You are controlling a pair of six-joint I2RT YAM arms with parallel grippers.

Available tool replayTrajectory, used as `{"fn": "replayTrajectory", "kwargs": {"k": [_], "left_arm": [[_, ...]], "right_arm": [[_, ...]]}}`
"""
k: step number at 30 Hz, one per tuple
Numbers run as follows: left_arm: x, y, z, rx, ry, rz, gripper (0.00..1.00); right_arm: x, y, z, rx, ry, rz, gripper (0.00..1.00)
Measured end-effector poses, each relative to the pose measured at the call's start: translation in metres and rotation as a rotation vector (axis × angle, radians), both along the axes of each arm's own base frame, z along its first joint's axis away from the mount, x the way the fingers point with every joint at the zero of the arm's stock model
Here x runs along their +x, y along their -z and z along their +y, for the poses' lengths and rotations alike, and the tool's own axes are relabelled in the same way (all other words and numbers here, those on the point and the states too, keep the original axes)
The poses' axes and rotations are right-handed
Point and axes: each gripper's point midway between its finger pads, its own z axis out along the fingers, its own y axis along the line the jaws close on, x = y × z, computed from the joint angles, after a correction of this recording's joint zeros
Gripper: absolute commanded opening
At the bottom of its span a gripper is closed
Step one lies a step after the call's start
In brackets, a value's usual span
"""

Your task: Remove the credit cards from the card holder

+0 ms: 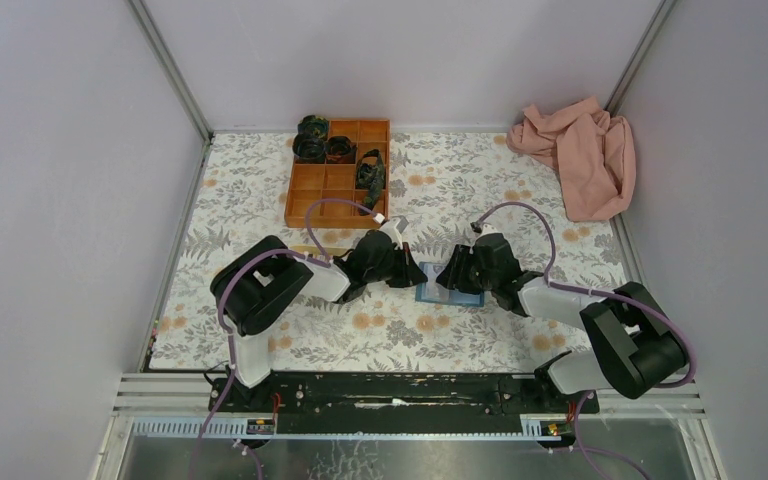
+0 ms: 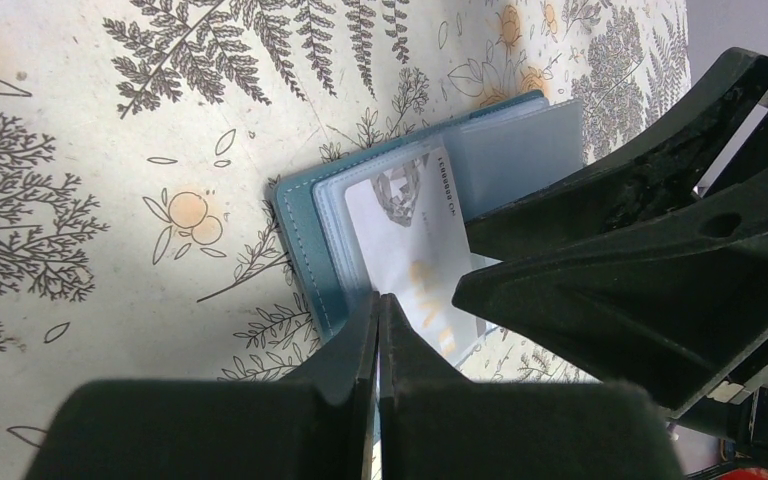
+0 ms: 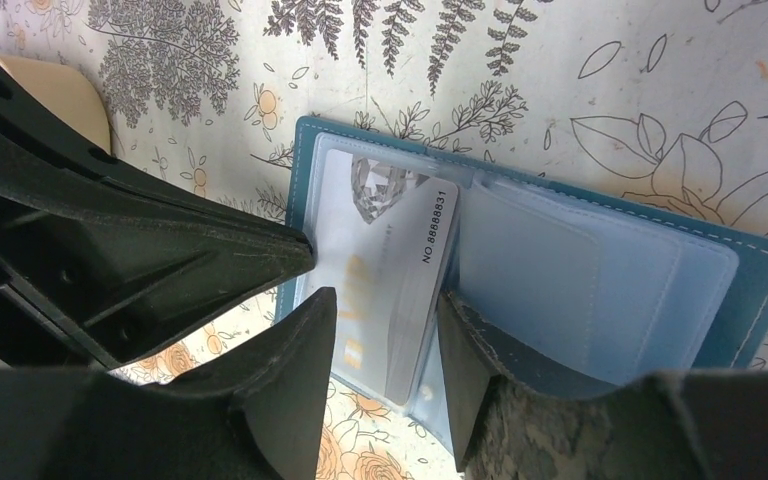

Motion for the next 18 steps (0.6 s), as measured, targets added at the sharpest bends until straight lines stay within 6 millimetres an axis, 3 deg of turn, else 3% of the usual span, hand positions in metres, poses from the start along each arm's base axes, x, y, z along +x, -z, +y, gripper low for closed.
{"fn": "replayTrajectory", "kwargs": {"k": [18], "left_arm": [[0.002, 0.001, -0.001, -0.008, 0.000, 0.007, 0.00]], "right_arm": [[-0.008, -0.010, 0.001, 0.047, -0.002, -0.007, 0.47]]}}
